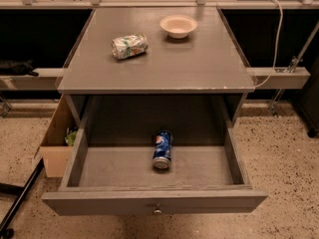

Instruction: Pick pepsi can from top drawer and place on counter

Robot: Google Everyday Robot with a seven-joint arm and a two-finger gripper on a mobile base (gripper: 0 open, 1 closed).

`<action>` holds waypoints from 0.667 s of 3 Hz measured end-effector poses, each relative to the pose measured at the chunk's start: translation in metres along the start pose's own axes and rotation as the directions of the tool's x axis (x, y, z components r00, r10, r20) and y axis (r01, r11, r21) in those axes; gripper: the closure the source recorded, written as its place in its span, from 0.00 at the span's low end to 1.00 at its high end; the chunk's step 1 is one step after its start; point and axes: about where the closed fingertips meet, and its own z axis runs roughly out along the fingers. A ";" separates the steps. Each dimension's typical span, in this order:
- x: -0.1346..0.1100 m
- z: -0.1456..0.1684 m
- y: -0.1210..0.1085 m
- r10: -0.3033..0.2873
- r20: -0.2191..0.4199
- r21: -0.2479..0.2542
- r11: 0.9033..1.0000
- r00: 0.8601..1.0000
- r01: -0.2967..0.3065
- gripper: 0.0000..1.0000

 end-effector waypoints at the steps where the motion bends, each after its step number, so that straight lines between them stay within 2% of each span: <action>1: 0.000 0.000 0.000 0.000 0.000 0.000 1.000 1.000 0.000 0.00; 2: -0.016 0.000 -0.008 -0.096 0.074 0.050 0.995 0.993 0.092 0.00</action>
Offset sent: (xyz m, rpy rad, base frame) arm 0.0072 0.0154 -0.0368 0.0436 0.0775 0.2789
